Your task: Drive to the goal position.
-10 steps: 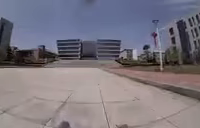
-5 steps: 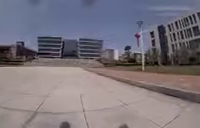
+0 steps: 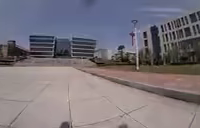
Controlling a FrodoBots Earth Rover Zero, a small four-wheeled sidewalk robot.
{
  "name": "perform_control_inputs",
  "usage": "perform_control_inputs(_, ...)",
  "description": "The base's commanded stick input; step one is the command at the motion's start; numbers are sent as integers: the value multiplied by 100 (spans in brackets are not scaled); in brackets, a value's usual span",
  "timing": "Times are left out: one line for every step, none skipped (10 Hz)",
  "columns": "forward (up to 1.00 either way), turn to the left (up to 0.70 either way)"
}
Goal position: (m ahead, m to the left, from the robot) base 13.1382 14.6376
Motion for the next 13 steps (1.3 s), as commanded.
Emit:
perform_control_inputs(70, -17)
perform_control_inputs(70, -18)
perform_control_inputs(70, -18)
perform_control_inputs(70, -18)
perform_control_inputs(70, -18)
perform_control_inputs(70, -18)
perform_control_inputs(70, -18)
perform_control_inputs(70, -19)
perform_control_inputs(70, -19)
perform_control_inputs(70, -19)
perform_control_inputs(70, -19)
perform_control_inputs(70, -19)
perform_control_inputs(70, -19)
